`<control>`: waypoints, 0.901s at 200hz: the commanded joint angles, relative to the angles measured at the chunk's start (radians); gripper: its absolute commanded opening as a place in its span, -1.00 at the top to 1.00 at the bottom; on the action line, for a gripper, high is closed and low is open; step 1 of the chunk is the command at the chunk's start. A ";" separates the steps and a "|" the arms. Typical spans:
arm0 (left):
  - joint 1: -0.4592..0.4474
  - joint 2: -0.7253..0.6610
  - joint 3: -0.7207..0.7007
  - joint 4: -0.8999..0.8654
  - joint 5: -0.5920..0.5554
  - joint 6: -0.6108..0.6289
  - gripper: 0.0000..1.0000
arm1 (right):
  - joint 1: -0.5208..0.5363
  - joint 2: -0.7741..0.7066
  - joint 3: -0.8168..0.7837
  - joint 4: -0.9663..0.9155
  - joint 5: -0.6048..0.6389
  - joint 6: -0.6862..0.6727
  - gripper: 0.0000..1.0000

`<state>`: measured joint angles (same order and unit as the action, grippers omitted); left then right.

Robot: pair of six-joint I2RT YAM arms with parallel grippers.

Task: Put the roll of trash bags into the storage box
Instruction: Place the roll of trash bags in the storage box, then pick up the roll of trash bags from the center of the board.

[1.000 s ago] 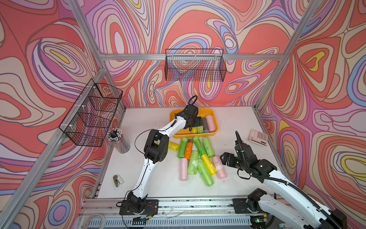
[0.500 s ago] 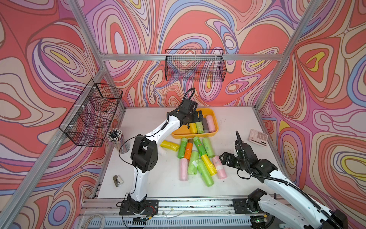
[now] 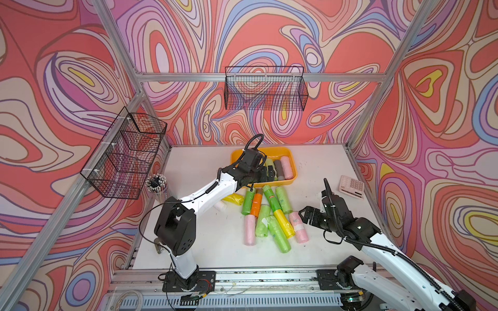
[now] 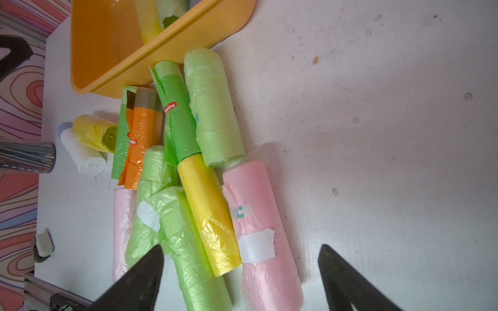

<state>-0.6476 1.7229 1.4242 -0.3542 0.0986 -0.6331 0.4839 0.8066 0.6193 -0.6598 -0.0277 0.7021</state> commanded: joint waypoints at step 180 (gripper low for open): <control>-0.141 -0.649 -0.630 -0.021 -0.115 -0.197 -1.00 | -0.002 0.078 -0.134 0.102 0.005 0.037 -0.36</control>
<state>-0.7807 1.1118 0.8272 -0.3435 -0.0086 -0.7849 0.4839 0.8585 0.5011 -0.6048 -0.0235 0.7322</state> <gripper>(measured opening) 0.999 0.703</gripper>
